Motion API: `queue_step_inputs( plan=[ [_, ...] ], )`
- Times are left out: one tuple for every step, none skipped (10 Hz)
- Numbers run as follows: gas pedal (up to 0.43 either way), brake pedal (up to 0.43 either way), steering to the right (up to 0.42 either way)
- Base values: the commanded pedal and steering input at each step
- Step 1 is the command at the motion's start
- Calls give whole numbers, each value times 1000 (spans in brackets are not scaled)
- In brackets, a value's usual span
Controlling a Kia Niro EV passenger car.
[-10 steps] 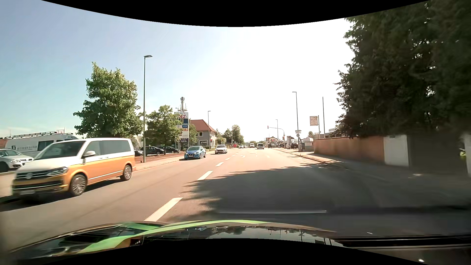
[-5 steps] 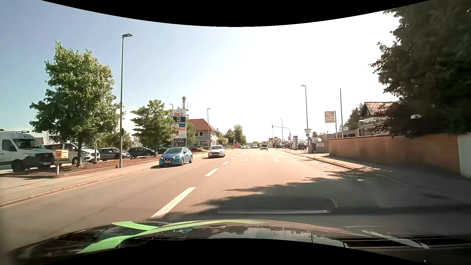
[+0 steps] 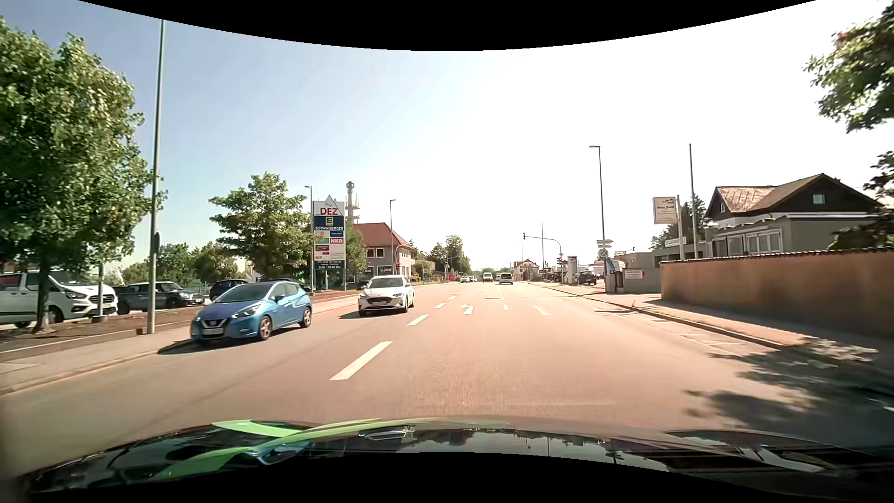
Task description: Follow the waypoints while adhering to traffic rules and regulations
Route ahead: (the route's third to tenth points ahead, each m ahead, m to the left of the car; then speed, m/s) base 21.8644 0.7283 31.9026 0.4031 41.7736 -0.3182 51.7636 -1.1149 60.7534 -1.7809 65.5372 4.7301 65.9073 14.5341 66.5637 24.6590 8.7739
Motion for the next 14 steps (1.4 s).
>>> queue_step_inputs(
  plan=[
    [98, 0, -2],
    [98, 0, 1],
    [98, 0, 4],
    [98, 0, 7],
    [98, 0, 7],
    [98, 0, 8],
    [79, 0, 8],
    [39, 0, 7],
    [8, 0, 7],
    [8, 0, 6],
    [8, 0, 6],
    [8, 0, 6],
    [8, 0, 6],
    [8, 0, 6]
  ],
)
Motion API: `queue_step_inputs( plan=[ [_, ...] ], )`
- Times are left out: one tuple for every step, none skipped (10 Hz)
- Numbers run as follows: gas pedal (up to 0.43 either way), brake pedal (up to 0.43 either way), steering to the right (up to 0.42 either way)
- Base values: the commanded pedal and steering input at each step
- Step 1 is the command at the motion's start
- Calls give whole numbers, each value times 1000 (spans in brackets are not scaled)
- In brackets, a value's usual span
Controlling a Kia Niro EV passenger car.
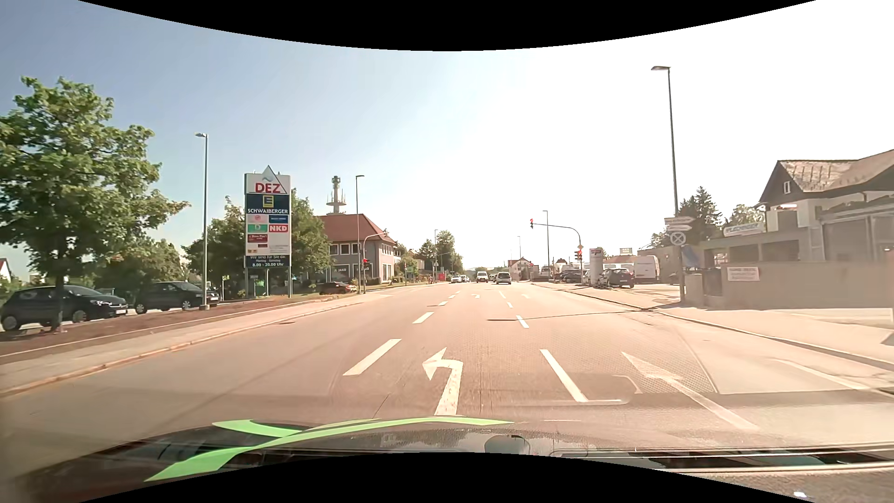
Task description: Follow the waypoints while adhering to traffic rules and regulations
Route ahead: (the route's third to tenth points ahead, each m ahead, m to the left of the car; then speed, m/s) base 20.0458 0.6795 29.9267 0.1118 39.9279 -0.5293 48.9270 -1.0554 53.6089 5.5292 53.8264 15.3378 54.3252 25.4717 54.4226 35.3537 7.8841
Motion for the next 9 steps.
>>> queue_step_inputs(
  plan=[
    [28, 0, 6],
    [39, 0, 6],
    [39, 0, 6],
    [39, 0, 6],
    [39, 0, 6],
    [39, 0, 6],
    [20, 0, 6],
    [8, 0, 6],
    [8, 0, 6]
  ],
)
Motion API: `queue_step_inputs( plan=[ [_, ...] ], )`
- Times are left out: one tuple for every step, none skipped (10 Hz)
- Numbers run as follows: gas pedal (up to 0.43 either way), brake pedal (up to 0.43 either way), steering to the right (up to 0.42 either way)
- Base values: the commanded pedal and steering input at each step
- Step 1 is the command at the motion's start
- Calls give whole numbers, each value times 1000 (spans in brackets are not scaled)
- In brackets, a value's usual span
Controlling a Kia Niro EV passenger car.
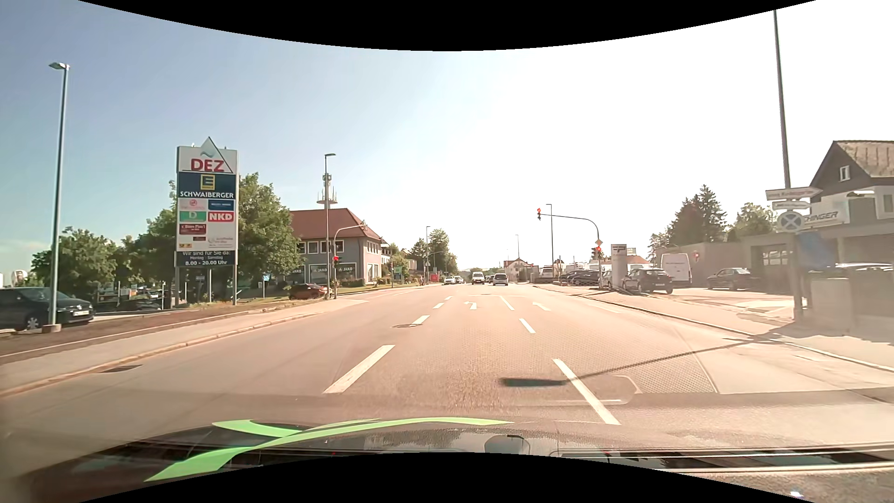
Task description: Follow the waypoints while adhering to traffic rules and regulations
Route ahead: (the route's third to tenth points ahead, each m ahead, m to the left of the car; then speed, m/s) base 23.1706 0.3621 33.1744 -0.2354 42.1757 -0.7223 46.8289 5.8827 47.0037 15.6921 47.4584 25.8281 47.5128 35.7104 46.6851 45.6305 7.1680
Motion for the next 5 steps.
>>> queue_step_inputs(
  plan=[
    [8, 0, 6],
    [8, 0, 6],
    [8, 0, 6],
    [0, 0, 6],
    [0, 0, 5]
  ],
)
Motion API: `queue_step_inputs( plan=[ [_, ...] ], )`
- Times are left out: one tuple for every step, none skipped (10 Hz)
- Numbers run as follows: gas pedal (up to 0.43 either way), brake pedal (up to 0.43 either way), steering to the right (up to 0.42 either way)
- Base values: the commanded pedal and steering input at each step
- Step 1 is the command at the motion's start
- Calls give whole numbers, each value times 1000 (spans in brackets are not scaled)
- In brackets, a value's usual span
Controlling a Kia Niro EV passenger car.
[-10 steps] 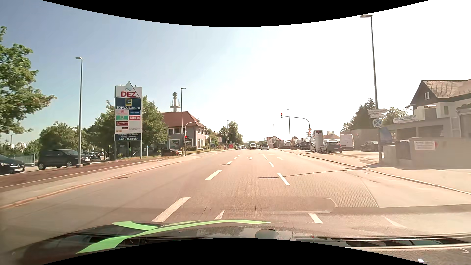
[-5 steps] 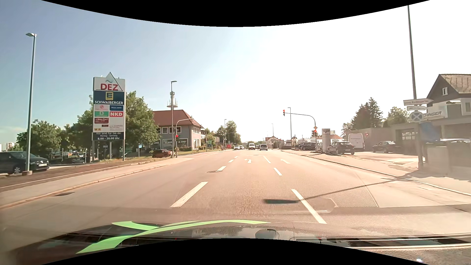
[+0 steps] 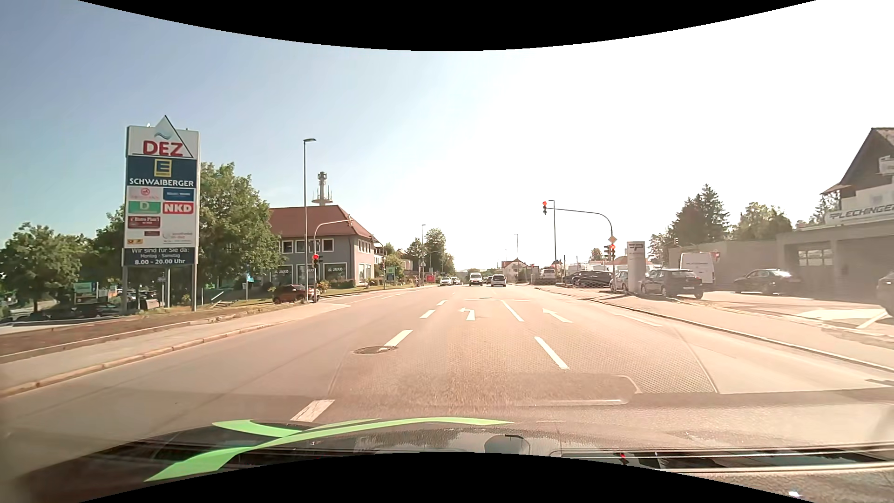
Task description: Follow the waypoints while adhering to traffic rules and regulations
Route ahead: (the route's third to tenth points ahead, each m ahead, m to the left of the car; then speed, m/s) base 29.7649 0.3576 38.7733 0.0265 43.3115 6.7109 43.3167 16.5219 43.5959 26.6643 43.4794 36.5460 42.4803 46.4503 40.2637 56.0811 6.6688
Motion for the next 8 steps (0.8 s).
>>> queue_step_inputs(
  plan=[
    [0, 0, 6],
    [0, 0, 5],
    [0, 6, 6],
    [0, 67, 6],
    [0, 98, 5],
    [0, 116, 5],
    [0, 104, 4],
    [0, 104, 3]
  ],
)
